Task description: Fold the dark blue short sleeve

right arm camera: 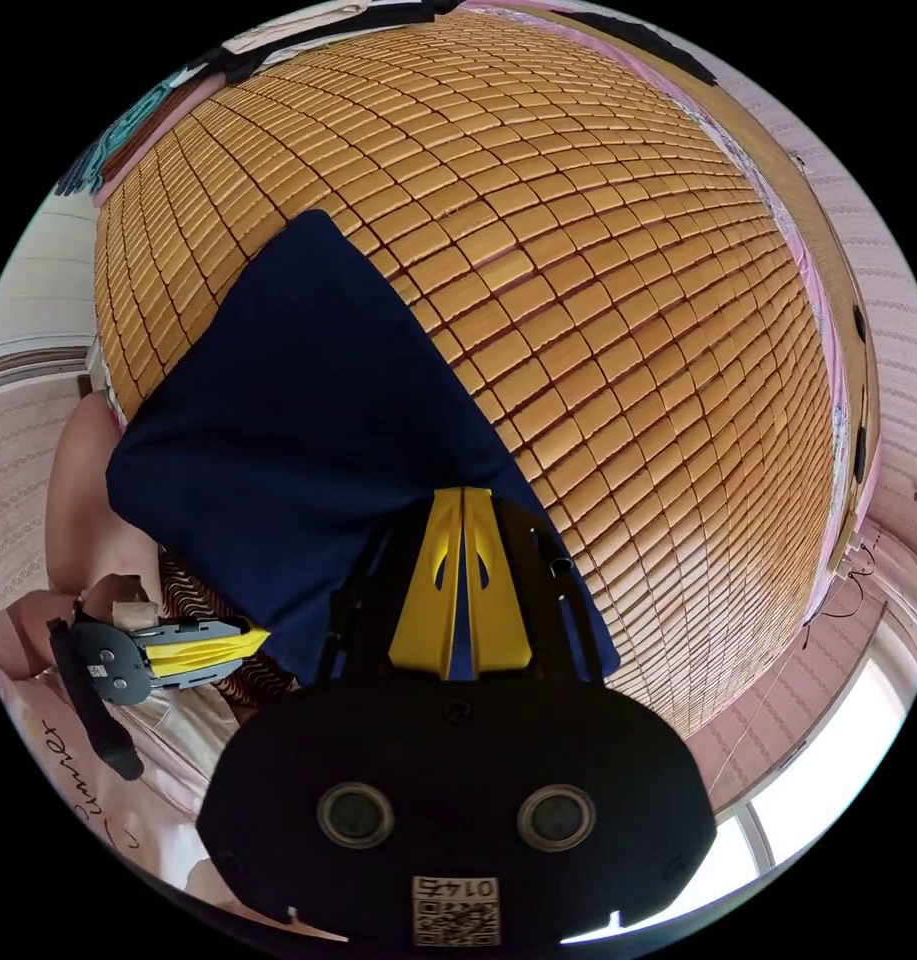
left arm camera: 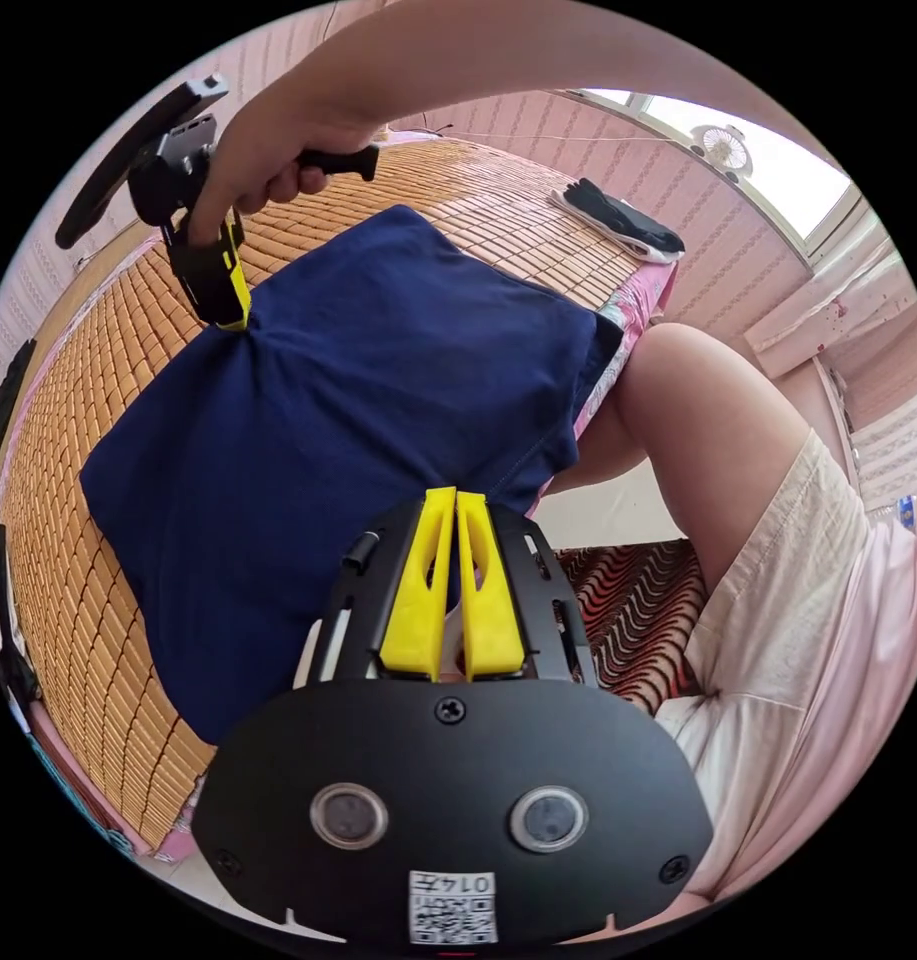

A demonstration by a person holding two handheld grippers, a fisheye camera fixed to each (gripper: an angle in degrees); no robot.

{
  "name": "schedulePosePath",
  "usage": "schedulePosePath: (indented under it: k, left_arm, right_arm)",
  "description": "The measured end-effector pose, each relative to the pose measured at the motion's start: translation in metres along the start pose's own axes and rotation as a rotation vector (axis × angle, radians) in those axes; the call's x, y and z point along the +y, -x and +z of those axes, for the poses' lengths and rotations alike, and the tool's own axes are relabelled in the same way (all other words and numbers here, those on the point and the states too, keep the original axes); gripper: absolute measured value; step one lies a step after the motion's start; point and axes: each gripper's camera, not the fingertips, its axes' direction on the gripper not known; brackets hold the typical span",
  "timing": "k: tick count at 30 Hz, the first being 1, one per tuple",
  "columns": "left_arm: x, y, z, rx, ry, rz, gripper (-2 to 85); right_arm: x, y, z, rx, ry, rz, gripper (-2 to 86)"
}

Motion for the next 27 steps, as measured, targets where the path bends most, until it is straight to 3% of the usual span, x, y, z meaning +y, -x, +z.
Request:
schedulePosePath:
  k: [4, 12, 17, 22, 27]
  left_arm:
    - [0.000, -0.006, 0.001, -0.013, -0.002, 0.017, -1.0]
    - [0.003, -0.014, 0.004, -0.009, -0.013, 0.003, -1.0]
    - [0.013, -0.020, -0.006, -0.013, -0.068, 0.014, -0.8]
    - [0.015, -0.042, -0.025, 0.007, -0.201, 0.075, 2.0]
    - [-0.004, -0.079, -0.036, -0.048, -0.310, 0.155, 7.0]
  right_arm:
    - [-0.005, -0.010, 0.000, -0.029, 0.079, -0.016, -0.5]
    - [0.037, -0.031, 0.007, -0.023, -0.045, 0.074, -0.5]
    - [0.182, -0.057, -0.012, -0.201, -0.451, 0.265, -0.1]
    - [0.343, -0.075, 0.036, -0.188, -0.424, 0.479, 1.8]
    - [0.460, -0.079, 0.098, -0.384, -0.350, 0.614, 10.4]
